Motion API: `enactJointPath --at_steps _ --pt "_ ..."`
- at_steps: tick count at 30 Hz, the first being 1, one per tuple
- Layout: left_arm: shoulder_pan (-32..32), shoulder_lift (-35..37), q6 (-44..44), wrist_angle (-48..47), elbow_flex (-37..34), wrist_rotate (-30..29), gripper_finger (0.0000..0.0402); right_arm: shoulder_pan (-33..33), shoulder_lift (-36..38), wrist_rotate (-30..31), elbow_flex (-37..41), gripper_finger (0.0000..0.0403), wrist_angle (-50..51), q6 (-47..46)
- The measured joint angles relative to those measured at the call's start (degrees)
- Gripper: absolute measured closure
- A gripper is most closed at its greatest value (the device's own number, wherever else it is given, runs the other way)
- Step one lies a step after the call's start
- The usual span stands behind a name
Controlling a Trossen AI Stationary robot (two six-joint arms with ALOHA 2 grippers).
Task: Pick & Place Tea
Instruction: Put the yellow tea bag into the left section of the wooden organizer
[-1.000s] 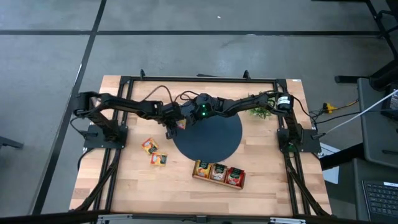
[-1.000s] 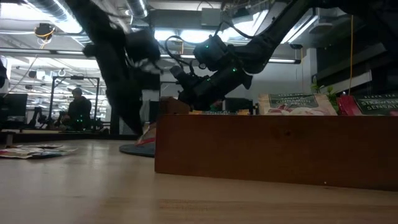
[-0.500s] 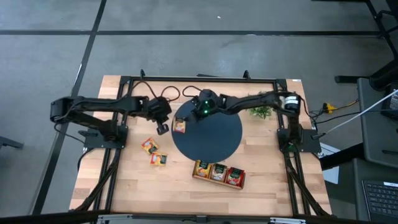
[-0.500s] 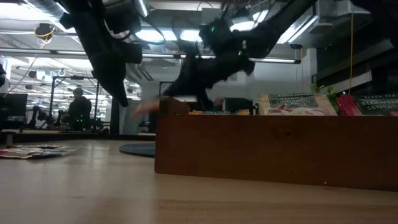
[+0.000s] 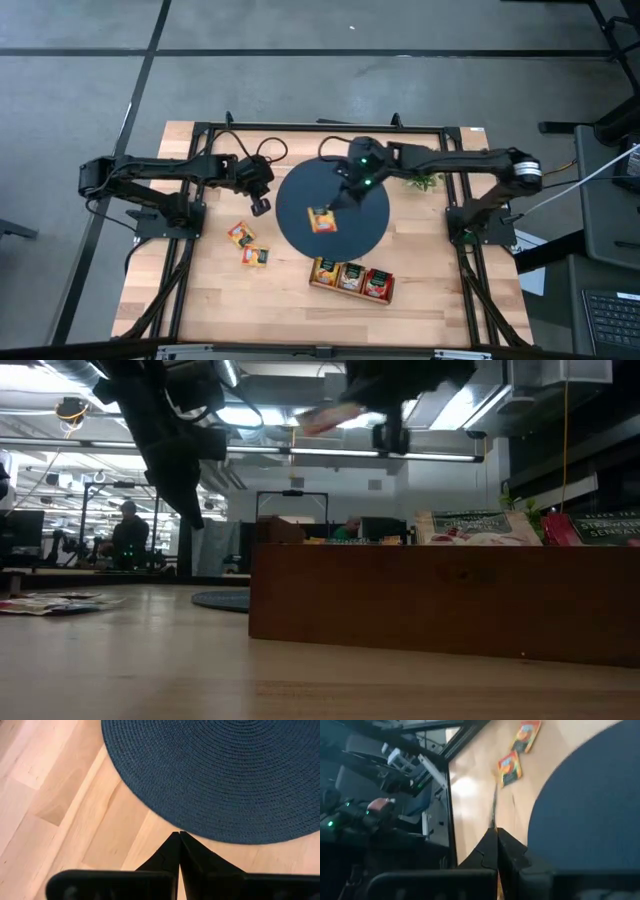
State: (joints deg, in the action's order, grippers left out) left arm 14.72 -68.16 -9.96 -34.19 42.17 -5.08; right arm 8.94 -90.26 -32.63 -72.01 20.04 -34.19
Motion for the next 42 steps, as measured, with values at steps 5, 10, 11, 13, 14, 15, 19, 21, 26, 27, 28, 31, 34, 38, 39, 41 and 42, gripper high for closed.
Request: enactJointPath --at_steps 5,10,11,13,14,15,19,21,26,27,28,31,34,38,39,41,42 --pt "0.0 0.0 -3.9 1.7 0.0 0.1 0.0398 -4.4 4.0 3.1 0.0 0.0402 5.2 -1.9" --pt "-0.2 0.0 -7.3 3.4 0.0 0.2 0.0398 -9.5 4.3 5.8 0.0 0.0402 5.8 -4.4" --pt "-0.3 0.0 -7.9 3.7 0.0 0.2 0.0398 -10.3 4.3 6.2 0.1 0.0402 5.7 -4.3" --pt "-0.7 0.0 -9.1 4.4 0.0 0.2 0.0398 -11.5 4.8 6.9 0.8 0.0402 5.3 -4.3" --pt "-1.0 0.0 -9.9 4.9 0.0 0.2 0.0398 -11.9 5.4 7.1 1.7 0.0402 5.5 -4.4" --pt "-1.4 0.0 -10.5 5.2 0.0 0.2 0.0398 -12.5 6.2 7.5 2.6 0.0403 5.2 -4.8" --pt "-3.2 0.1 -12.7 7.1 0.1 0.1 0.0398 -15.9 9.4 10.8 7.1 0.0403 0.8 -8.0" --pt "-4.1 0.1 -14.9 8.2 0.1 0.1 0.0398 -17.9 10.6 12.0 9.6 0.0403 -2.5 -9.6" --pt "-6.3 0.1 -21.8 12.3 0.1 0.0 0.0398 -21.6 14.1 15.0 15.9 0.0403 -8.9 -12.3" --pt "-6.8 0.1 -23.1 13.1 0.1 0.0 0.0398 -21.9 14.6 15.4 16.9 0.0403 -10.1 -12.7" --pt "-7.2 0.1 -24.1 13.7 0.1 0.0 0.0398 -22.4 15.2 15.9 17.9 0.0403 -11.3 -13.5" --pt "-8.4 0.1 -26.9 14.8 0.1 -0.3 0.0398 -22.9 16.1 16.8 20.5 0.0403 -13.5 -13.6" --pt "-9.4 0.1 -29.1 15.1 0.1 -0.9 0.0398 -22.9 16.0 18.4 21.7 0.0403 -13.9 -13.0" --pt "-11.0 0.1 -31.8 15.1 0.1 -3.2 0.0398 -23.4 16.0 21.5 22.6 0.0403 -16.5 -11.8" --pt "-11.4 0.1 -32.4 15.0 0.1 -3.7 0.0398 -23.7 15.9 22.7 22.6 0.0403 -16.8 -11.6" --pt "-12.2 0.1 -33.5 15.0 0.1 -4.4 0.0398 -24.2 15.9 25.1 22.6 0.0403 -17.2 -10.8" --pt "-12.6 0.1 -33.9 14.8 0.1 -4.6 0.0398 -24.5 15.9 26.4 22.6 0.0403 -17.2 -10.5"
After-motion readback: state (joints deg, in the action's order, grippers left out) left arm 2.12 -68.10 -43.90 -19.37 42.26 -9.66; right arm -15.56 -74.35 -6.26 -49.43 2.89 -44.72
